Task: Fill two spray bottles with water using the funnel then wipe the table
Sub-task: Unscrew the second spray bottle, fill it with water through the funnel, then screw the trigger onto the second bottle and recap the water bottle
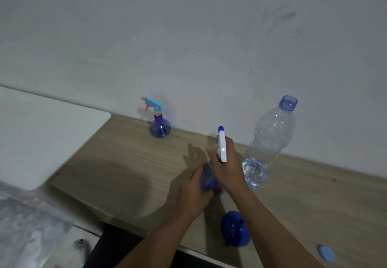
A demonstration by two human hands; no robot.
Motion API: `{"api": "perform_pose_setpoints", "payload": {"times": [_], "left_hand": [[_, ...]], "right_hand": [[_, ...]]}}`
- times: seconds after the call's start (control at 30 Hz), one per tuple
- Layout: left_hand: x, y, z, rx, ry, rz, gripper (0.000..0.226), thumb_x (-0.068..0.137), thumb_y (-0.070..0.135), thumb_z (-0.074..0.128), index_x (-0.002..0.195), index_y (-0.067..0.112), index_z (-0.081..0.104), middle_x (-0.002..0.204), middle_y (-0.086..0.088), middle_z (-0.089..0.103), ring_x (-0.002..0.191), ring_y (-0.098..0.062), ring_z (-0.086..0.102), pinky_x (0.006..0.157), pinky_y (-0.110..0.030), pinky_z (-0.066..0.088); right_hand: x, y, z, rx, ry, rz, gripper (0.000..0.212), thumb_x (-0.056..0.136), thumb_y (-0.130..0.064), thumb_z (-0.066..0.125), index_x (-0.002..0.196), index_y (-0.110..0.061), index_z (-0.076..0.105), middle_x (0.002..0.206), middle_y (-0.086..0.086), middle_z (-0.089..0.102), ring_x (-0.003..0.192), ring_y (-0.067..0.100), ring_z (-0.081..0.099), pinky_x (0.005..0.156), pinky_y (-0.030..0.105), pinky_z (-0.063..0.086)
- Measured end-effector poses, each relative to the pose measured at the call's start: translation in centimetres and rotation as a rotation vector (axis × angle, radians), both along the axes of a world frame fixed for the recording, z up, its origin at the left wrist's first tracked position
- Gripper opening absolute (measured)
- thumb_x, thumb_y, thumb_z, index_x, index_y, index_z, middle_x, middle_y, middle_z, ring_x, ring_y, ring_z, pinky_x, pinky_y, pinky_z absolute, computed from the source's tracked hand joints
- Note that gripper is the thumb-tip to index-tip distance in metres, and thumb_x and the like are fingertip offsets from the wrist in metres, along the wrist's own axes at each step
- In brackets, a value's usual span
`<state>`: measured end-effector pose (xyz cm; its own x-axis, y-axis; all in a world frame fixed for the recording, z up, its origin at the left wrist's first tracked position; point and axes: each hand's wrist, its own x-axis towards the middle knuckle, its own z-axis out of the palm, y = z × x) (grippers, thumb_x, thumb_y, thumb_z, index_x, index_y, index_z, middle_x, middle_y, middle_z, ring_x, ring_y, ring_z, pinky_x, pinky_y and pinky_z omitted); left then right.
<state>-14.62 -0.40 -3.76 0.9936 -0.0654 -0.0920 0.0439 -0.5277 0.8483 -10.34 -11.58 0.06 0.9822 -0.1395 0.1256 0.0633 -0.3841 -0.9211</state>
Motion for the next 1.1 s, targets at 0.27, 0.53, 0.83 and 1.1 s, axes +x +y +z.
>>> {"api": "perform_pose_setpoints", "payload": {"times": [0.27, 0.53, 0.83, 1.1], "left_hand": [[-1.5, 8.2, 3.5, 0.223, -0.165, 0.060, 0.056, 0.077, 0.040, 0.070, 0.127, 0.016, 0.063, 0.121, 0.000, 0.068, 0.108, -0.017, 0.066, 0.091, -0.020, 0.046], [-5.3, 17.6, 7.6, 0.506, -0.052, 0.056, 0.054, 0.090, 0.041, 0.063, 0.136, 0.014, 0.055, 0.135, -0.006, 0.059, 0.127, -0.021, 0.052, 0.105, -0.026, 0.037], [-11.2, 22.8, 9.9, 0.565, 0.080, 0.079, 0.059, 0.088, 0.050, 0.061, 0.134, 0.013, 0.056, 0.135, -0.008, 0.058, 0.121, -0.024, 0.056, 0.101, -0.034, 0.047], [-15.3, 24.4, 9.6, 0.563, 0.136, 0.060, 0.057, 0.087, 0.046, 0.063, 0.134, 0.014, 0.056, 0.134, -0.008, 0.058, 0.117, -0.025, 0.058, 0.099, -0.037, 0.049]], "right_hand": [[-2.7, 1.8, 4.9, -0.086, 0.016, 0.000, 0.017, 0.091, -0.025, 0.057, 0.104, -0.029, 0.048, 0.082, 0.003, 0.066, 0.074, 0.025, 0.069, 0.068, 0.043, 0.057], [-8.6, 7.6, 7.2, -0.148, 0.283, 0.143, 0.014, 0.081, -0.019, 0.052, 0.093, -0.025, 0.058, 0.080, 0.001, 0.066, 0.064, 0.026, 0.073, 0.077, 0.051, 0.059], [-16.9, 11.5, 7.8, -0.256, 0.519, 0.222, 0.030, 0.079, -0.038, 0.064, 0.095, -0.012, 0.062, 0.073, 0.010, 0.070, 0.060, 0.031, 0.074, 0.068, 0.046, 0.063], [-21.8, 11.8, 7.5, -0.313, 0.538, 0.105, 0.050, 0.069, -0.051, 0.065, 0.100, -0.013, 0.055, 0.083, 0.008, 0.074, 0.067, 0.025, 0.074, 0.076, 0.044, 0.062]]}}
